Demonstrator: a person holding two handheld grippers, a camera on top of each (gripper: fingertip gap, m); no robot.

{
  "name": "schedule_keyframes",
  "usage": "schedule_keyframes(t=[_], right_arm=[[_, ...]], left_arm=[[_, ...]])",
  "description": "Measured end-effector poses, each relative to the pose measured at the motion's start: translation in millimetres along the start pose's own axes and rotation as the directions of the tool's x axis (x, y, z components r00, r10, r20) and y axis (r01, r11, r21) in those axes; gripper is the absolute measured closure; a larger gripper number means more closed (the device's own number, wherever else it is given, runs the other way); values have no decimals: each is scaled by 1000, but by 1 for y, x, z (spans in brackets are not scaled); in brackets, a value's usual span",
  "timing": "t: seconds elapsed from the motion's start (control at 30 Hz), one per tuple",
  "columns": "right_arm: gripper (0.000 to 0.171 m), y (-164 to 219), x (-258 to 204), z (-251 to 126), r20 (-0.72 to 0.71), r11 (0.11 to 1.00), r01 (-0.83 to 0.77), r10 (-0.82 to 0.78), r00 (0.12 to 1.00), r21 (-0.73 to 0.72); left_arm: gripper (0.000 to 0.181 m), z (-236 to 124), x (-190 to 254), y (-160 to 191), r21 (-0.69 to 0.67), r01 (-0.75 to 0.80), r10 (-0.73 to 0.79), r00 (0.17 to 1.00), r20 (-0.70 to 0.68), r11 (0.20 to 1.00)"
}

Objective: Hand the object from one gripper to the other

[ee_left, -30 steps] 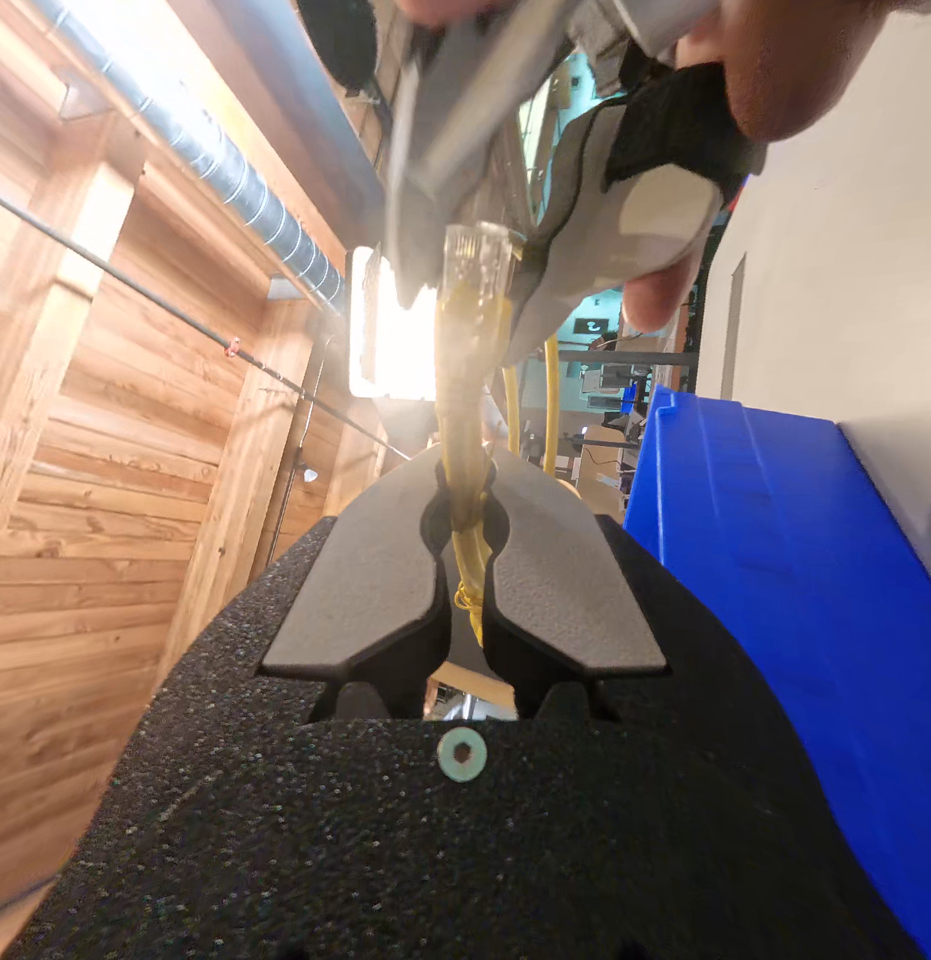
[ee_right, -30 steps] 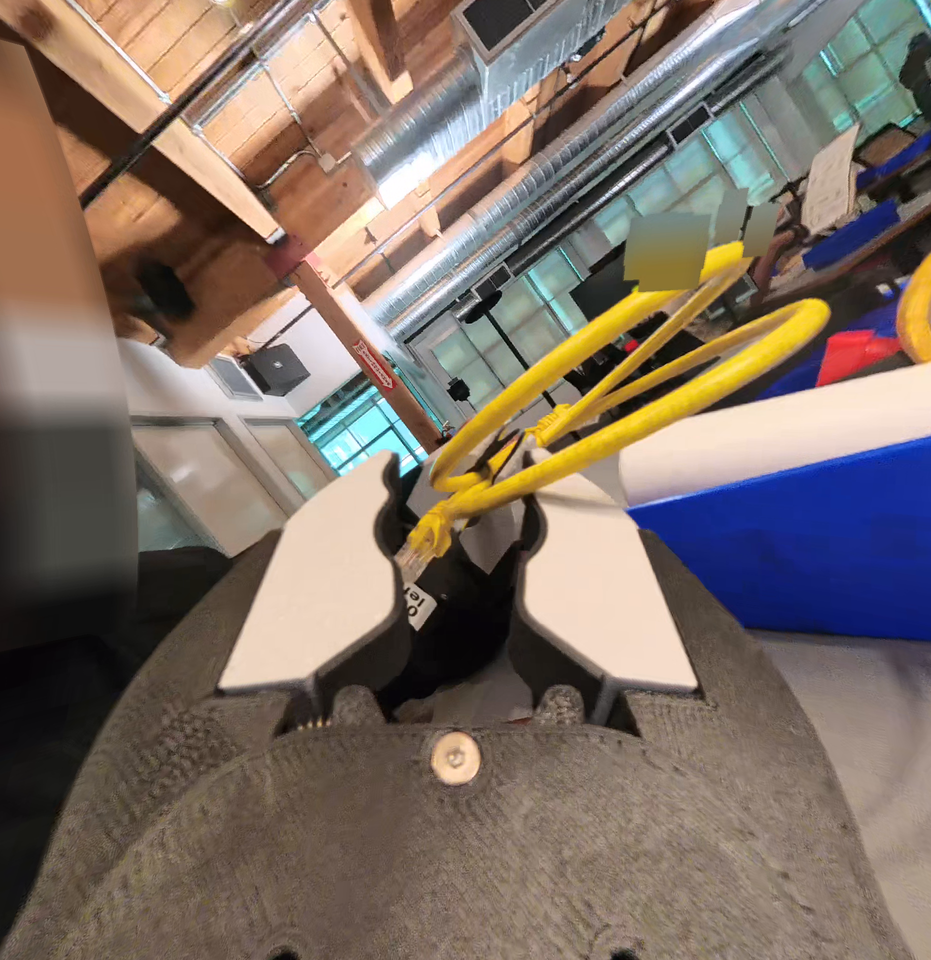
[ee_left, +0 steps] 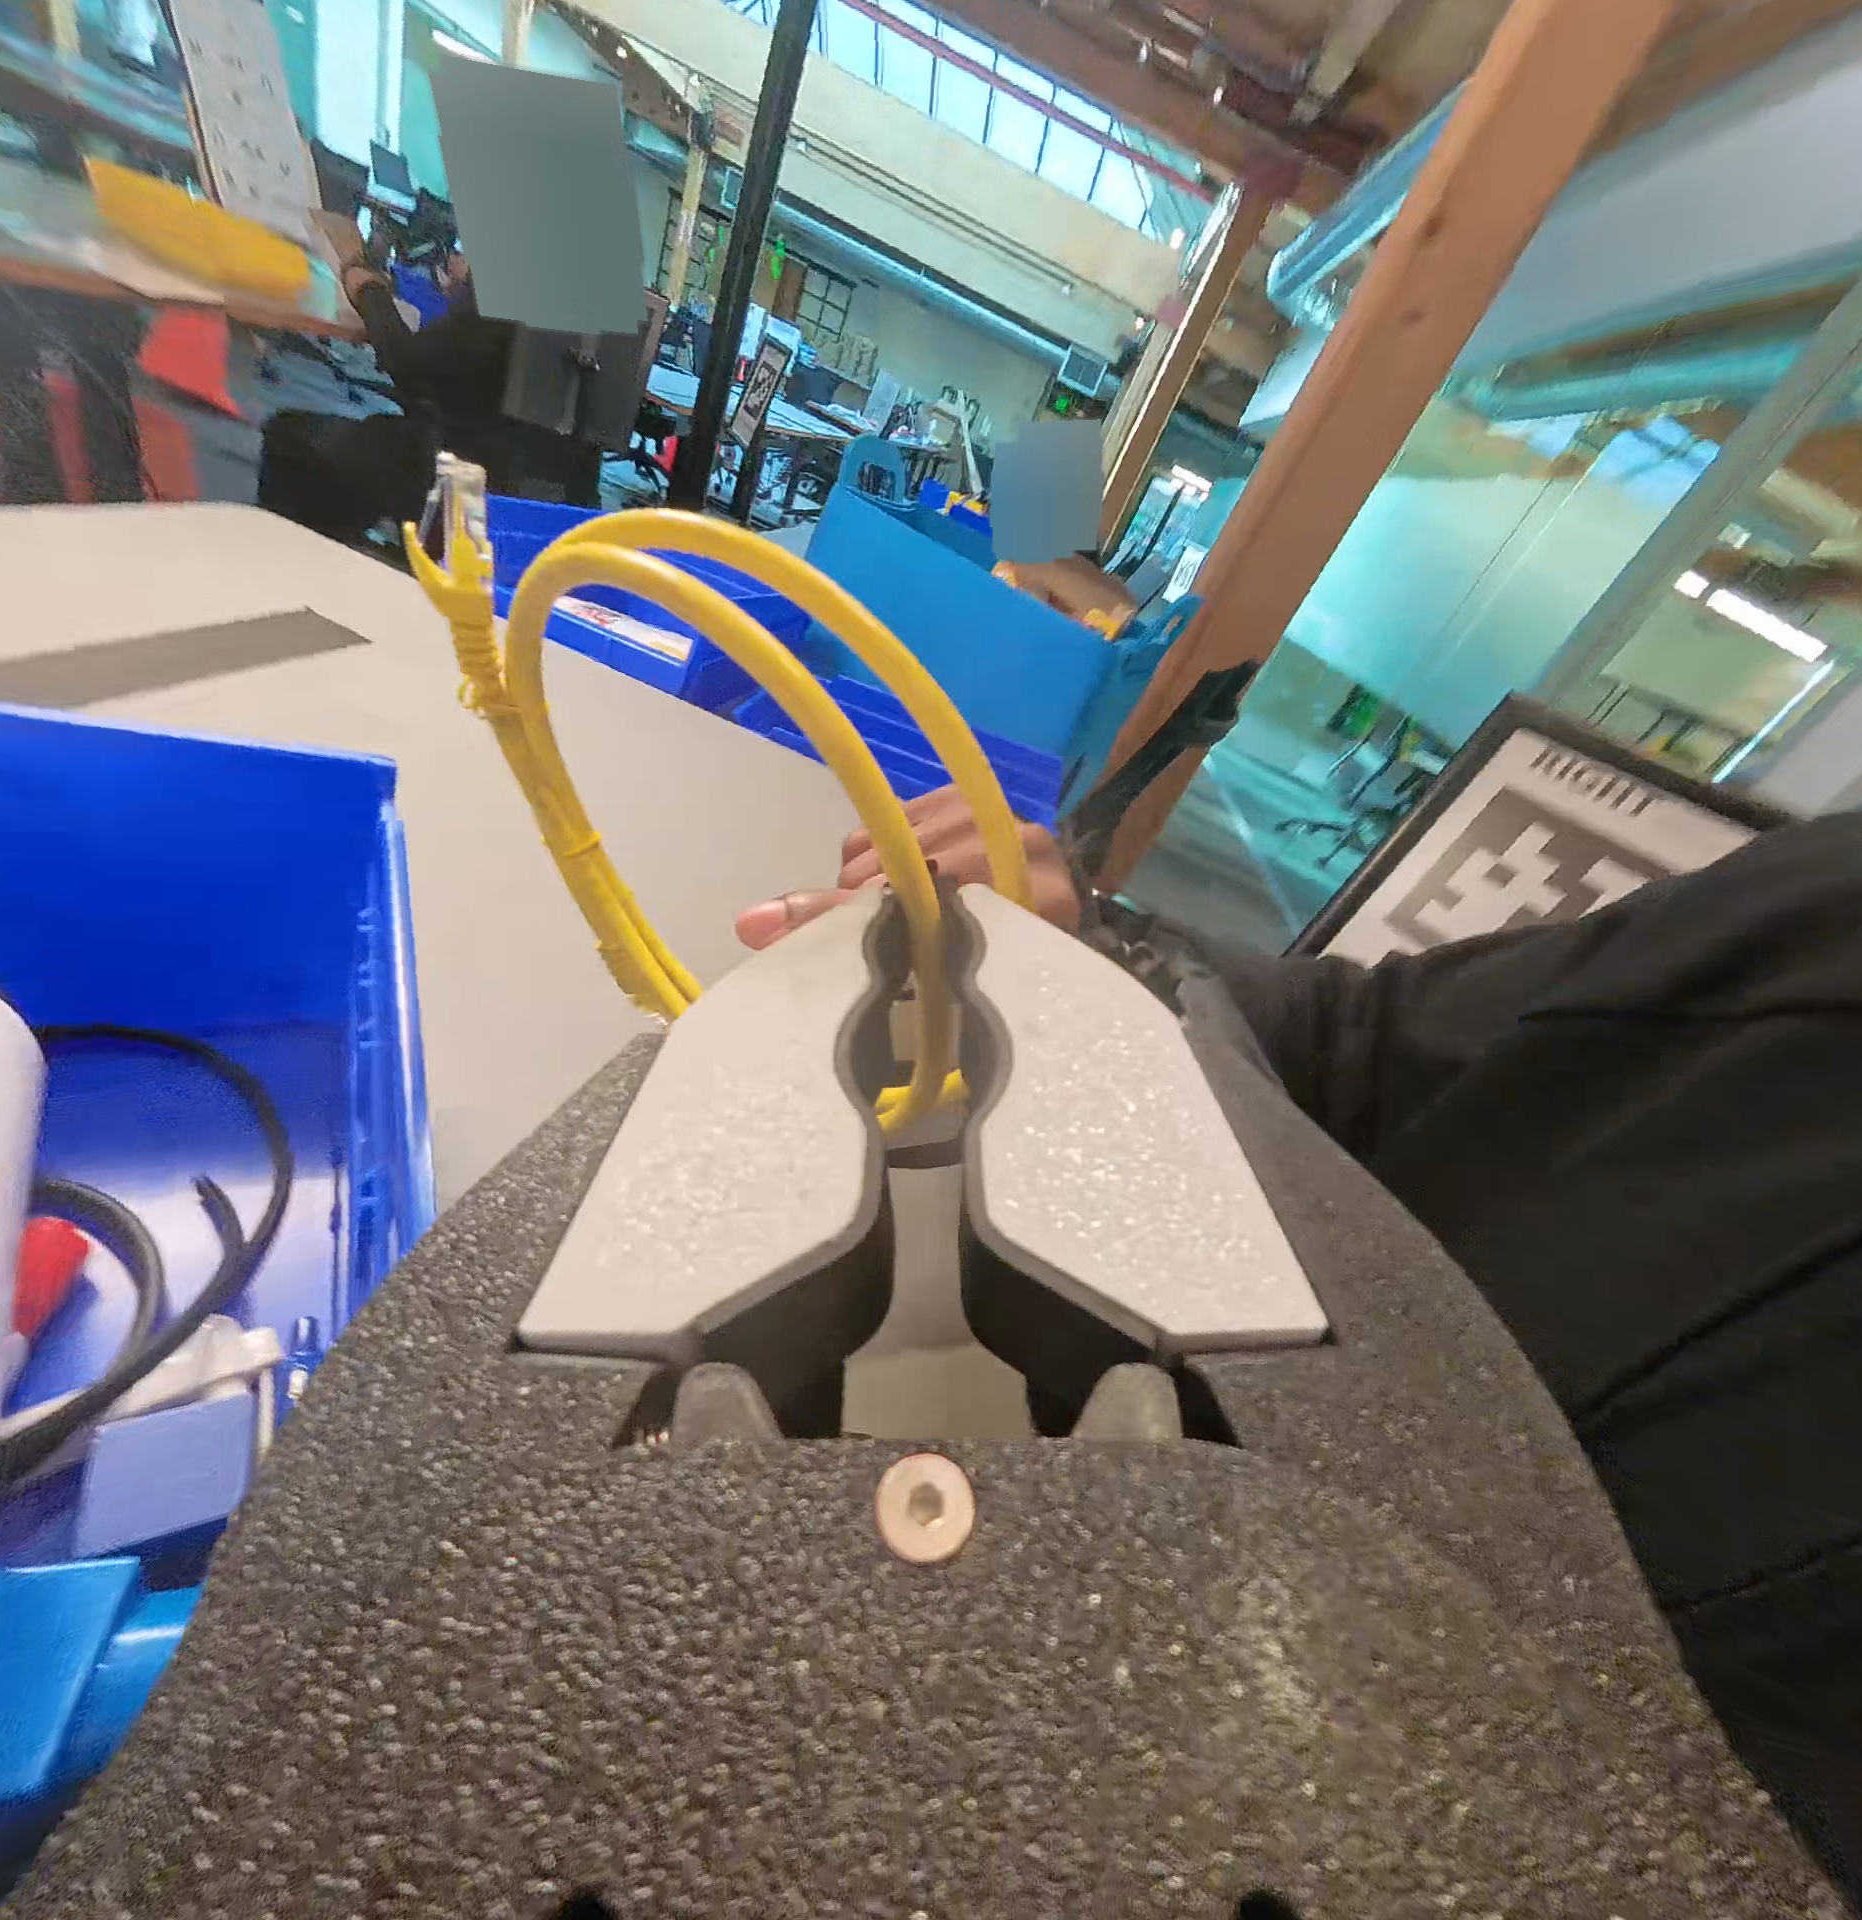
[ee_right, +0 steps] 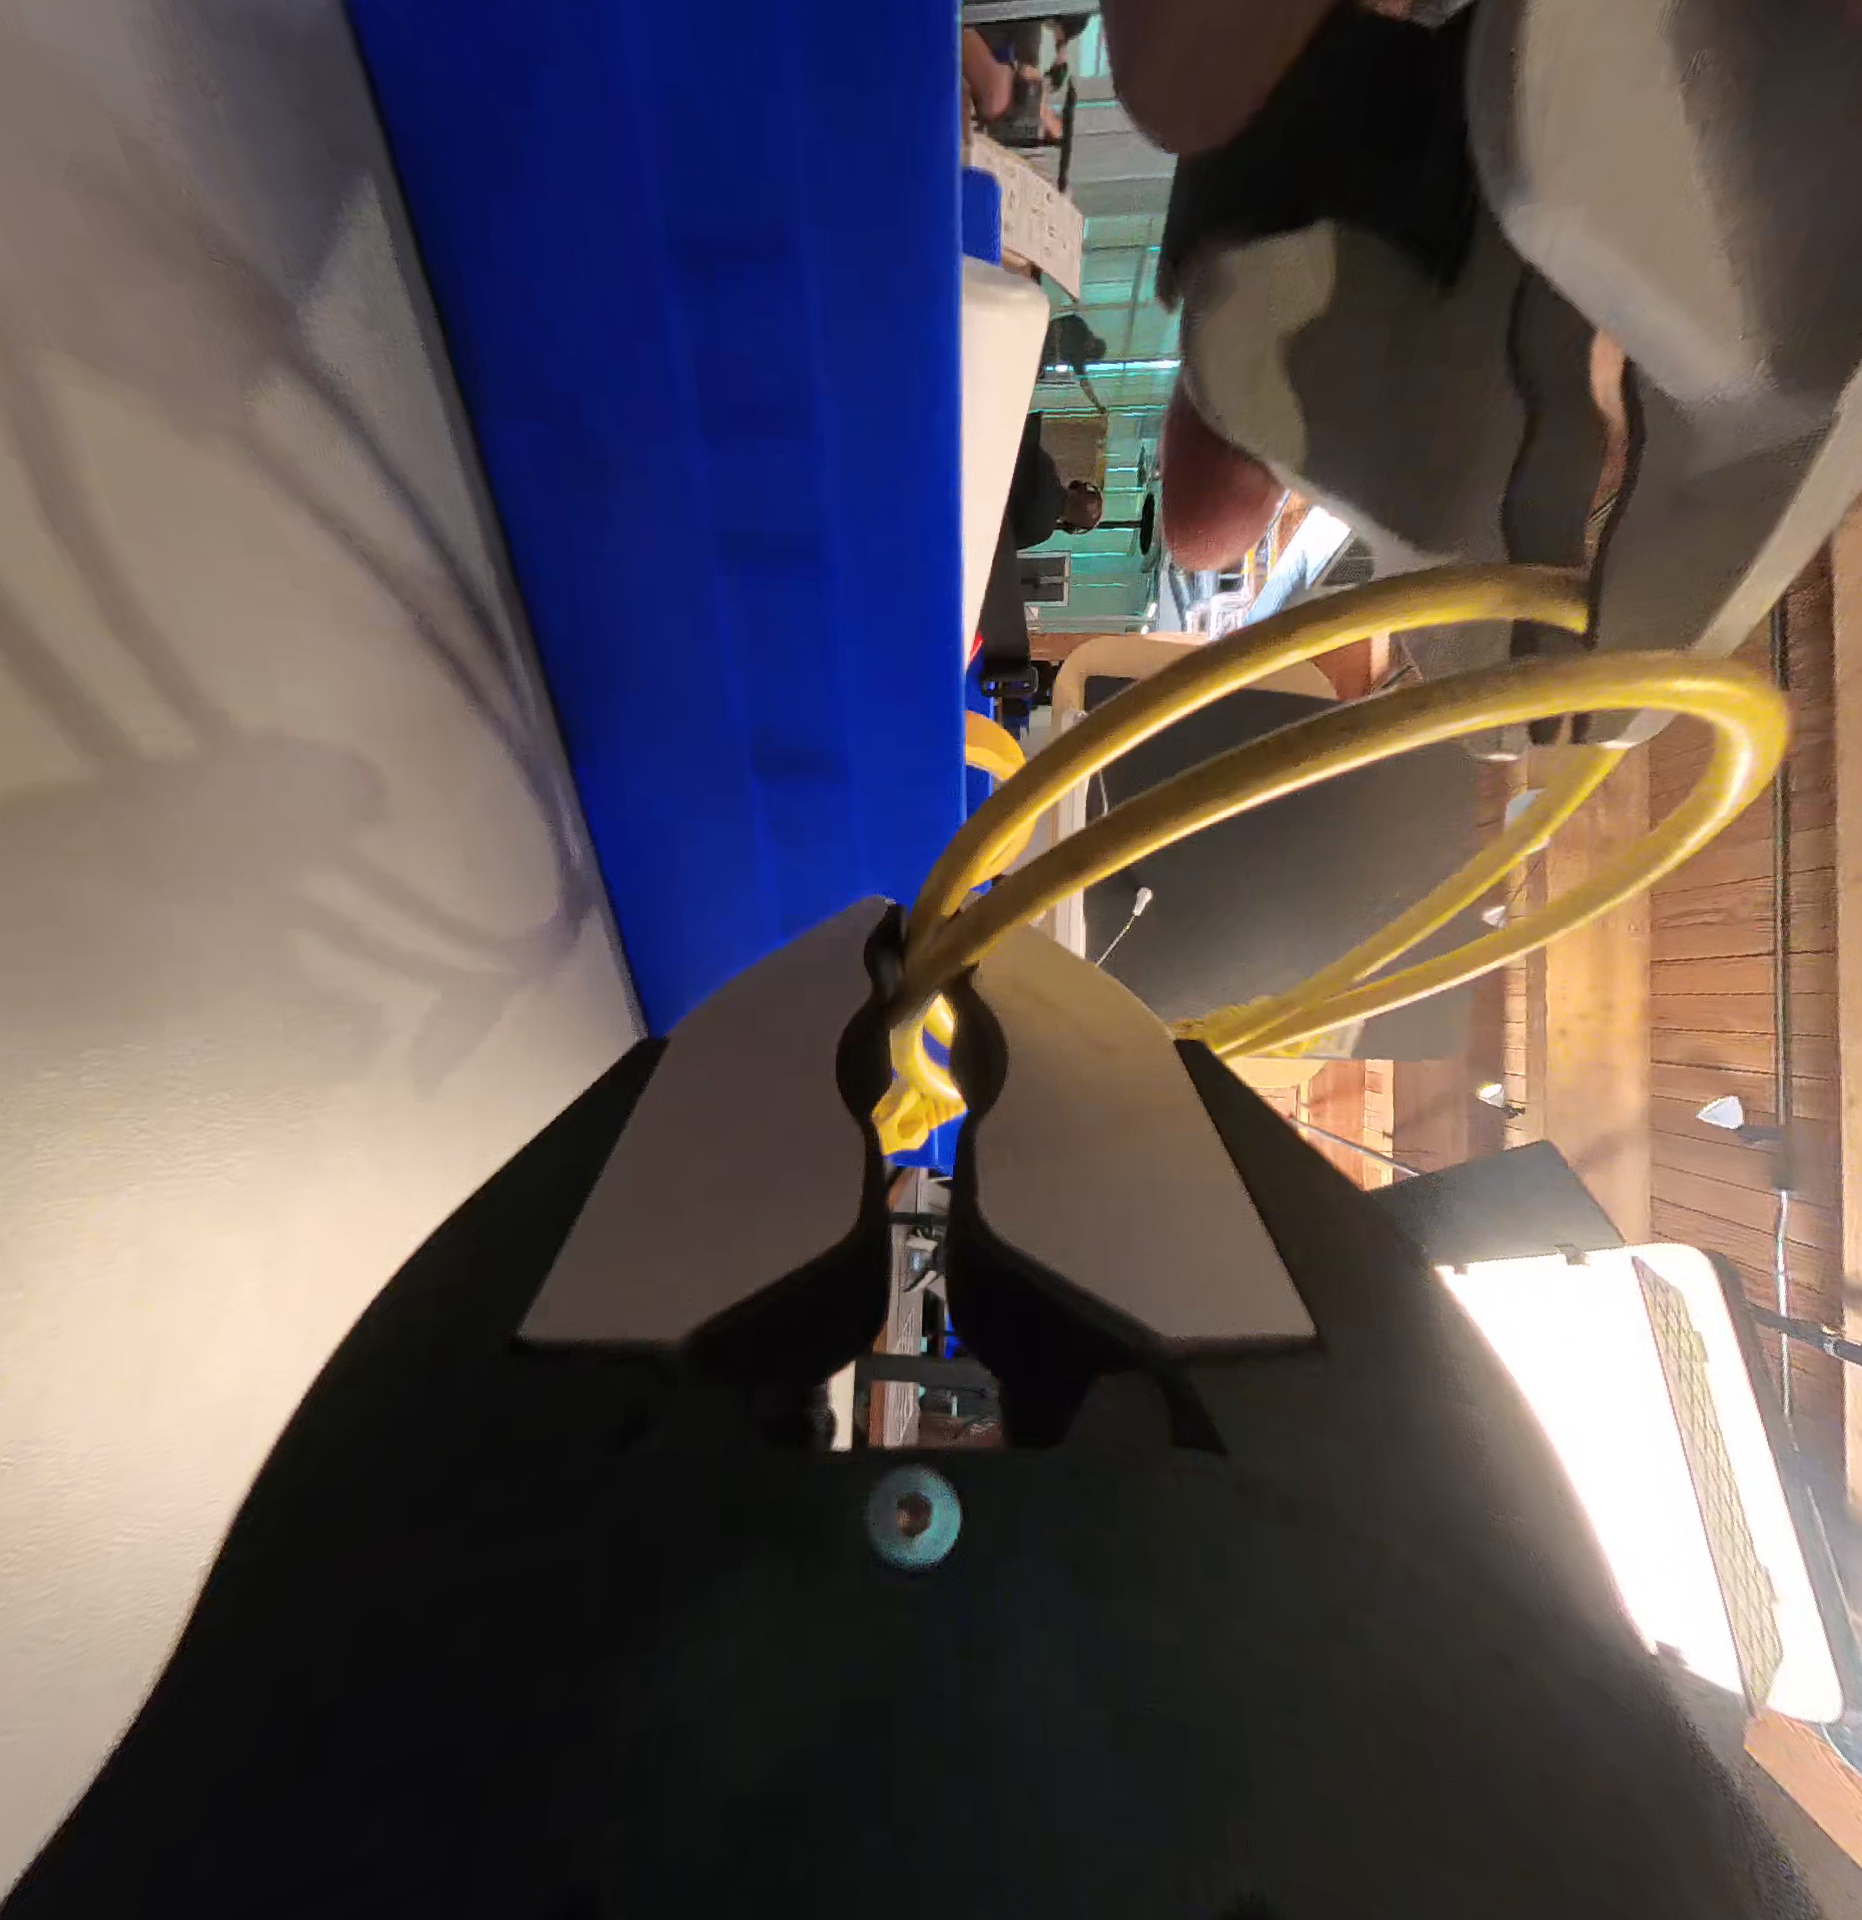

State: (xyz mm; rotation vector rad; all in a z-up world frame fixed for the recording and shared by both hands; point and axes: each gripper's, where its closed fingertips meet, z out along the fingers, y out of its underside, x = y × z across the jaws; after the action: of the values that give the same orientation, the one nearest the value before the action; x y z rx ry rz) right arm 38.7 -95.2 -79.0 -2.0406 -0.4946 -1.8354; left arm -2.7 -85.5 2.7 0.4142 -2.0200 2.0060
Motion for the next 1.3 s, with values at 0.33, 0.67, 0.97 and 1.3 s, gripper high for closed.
schedule_keyframes(t=[0.33,0.67,0.97,1.3], right_arm=[[166,2,-3,-1,-25,1000,20,-20,999,3],[145,0,12,-18,114,870,-461,447,887,174],[135,35,53,-33,251,423,-879,846,471,222],[161,30,69,-45,31,633,-696,732,680,338]], left_arm=[[157,-2,13,0,4,45,-44,993,-111,999],[175,-6,14,-11,49,-360,354,930,99,932],[175,9,28,32,-170,-705,719,693,42,689],[175,24,53,103,-241,-809,766,586,-265,536]])
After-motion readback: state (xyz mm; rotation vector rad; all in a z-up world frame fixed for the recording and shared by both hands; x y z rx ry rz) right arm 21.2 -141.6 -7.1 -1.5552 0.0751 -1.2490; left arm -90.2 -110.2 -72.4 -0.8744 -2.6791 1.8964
